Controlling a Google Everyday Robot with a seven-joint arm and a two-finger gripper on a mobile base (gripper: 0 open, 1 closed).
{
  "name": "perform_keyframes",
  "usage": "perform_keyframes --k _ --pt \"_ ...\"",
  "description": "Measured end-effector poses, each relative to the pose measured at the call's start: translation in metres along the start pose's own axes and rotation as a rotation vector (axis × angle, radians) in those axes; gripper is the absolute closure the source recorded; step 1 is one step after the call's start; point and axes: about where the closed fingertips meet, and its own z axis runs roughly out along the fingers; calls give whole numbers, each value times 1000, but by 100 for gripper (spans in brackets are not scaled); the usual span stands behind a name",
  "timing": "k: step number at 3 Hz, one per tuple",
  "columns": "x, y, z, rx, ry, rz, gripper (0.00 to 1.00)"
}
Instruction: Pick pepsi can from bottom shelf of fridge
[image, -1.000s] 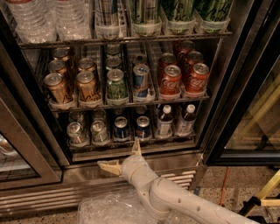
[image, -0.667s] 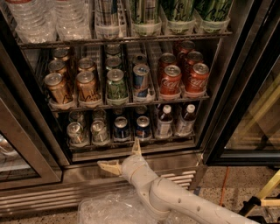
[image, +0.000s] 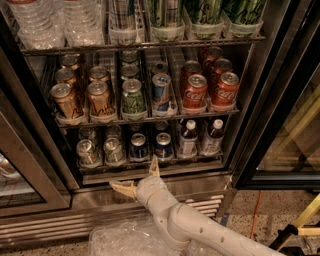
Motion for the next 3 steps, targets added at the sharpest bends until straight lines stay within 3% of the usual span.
perform_keyframes --k 1,3 --pt "-4 -2 4 27 -26 -14 18" --pt "-4 -9 14 70 -45 -40 18"
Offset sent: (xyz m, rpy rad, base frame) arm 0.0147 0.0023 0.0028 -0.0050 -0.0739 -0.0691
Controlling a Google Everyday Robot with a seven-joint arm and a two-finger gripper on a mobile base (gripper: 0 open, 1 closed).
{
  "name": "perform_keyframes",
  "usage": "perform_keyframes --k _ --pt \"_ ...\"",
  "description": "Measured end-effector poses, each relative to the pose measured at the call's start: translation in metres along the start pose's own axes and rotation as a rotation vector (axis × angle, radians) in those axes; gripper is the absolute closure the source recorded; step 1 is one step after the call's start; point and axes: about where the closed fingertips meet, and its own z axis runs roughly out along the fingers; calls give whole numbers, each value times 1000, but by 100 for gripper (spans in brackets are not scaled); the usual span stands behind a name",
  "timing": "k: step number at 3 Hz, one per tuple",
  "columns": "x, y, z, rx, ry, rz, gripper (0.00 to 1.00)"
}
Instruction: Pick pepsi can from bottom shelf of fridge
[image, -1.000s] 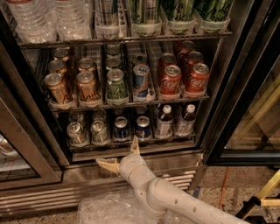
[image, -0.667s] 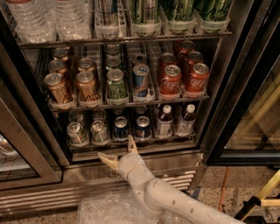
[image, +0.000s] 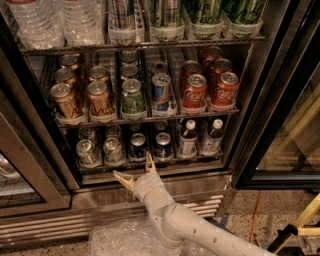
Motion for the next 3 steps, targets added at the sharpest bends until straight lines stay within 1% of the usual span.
perform_keyframes --k 1,2,3 --pt "3 -9 5 27 -1 -9 18" --pt "3 -18 11 49 -7 -21 36" --pt "-1 -25 16 65 -18 -30 38"
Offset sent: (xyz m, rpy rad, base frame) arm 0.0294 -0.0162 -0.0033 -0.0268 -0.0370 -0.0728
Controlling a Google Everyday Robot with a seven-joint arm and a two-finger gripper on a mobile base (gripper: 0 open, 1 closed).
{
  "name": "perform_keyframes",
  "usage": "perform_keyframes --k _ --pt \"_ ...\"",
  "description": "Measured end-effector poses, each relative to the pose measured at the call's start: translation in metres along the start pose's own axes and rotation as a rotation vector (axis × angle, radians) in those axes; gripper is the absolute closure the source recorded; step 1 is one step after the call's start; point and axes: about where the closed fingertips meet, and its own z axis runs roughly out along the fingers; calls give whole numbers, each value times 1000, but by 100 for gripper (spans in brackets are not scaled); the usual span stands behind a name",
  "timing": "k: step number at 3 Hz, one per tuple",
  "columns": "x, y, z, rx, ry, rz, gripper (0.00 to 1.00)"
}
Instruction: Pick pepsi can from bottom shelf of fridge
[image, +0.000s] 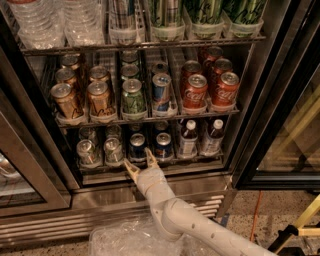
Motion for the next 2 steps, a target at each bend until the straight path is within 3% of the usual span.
perform_keyframes --k 2 --pt "-3 -6 17 7 -22 6 34"
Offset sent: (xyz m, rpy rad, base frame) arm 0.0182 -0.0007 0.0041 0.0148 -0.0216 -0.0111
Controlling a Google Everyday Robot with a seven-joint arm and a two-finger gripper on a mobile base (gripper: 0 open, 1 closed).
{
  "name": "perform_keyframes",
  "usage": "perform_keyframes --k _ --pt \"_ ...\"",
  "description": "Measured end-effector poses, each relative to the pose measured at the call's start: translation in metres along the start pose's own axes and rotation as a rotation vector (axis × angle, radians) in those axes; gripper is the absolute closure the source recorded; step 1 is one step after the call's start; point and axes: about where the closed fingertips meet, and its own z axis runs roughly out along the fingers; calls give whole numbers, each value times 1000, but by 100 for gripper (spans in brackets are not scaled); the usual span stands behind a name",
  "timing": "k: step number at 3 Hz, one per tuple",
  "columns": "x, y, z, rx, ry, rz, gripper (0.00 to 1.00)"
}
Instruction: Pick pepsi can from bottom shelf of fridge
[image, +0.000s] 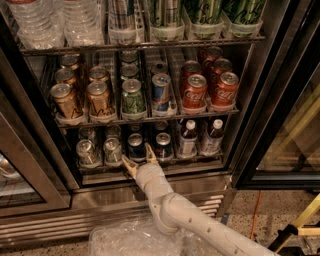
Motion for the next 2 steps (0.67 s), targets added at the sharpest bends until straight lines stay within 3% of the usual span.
perform_keyframes --k 2 --pt "7 -4 21 5 0 23 33"
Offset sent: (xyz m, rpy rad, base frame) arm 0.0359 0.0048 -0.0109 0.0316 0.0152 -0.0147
